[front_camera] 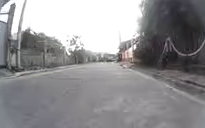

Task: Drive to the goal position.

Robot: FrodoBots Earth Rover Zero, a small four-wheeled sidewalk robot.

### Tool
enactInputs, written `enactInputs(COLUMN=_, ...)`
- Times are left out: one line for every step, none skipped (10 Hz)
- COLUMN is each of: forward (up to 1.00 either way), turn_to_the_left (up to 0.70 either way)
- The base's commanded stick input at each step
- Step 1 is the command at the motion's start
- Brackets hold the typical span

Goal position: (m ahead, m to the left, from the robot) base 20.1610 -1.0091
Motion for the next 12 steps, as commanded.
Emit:
enactInputs(forward=1.0, turn_to_the_left=-0.2)
enactInputs(forward=1.0, turn_to_the_left=0.01)
enactInputs(forward=1.0, turn_to_the_left=0.01)
enactInputs(forward=1.0, turn_to_the_left=0.01)
enactInputs(forward=1.0, turn_to_the_left=-0.3)
enactInputs(forward=1.0, turn_to_the_left=0.01)
enactInputs(forward=1.0, turn_to_the_left=0.01)
enactInputs(forward=1.0, turn_to_the_left=0.01)
enactInputs(forward=1.0, turn_to_the_left=0.01)
enactInputs(forward=1.0, turn_to_the_left=0.01)
enactInputs(forward=1.0, turn_to_the_left=0.01)
enactInputs(forward=1.0, turn_to_the_left=0.01)
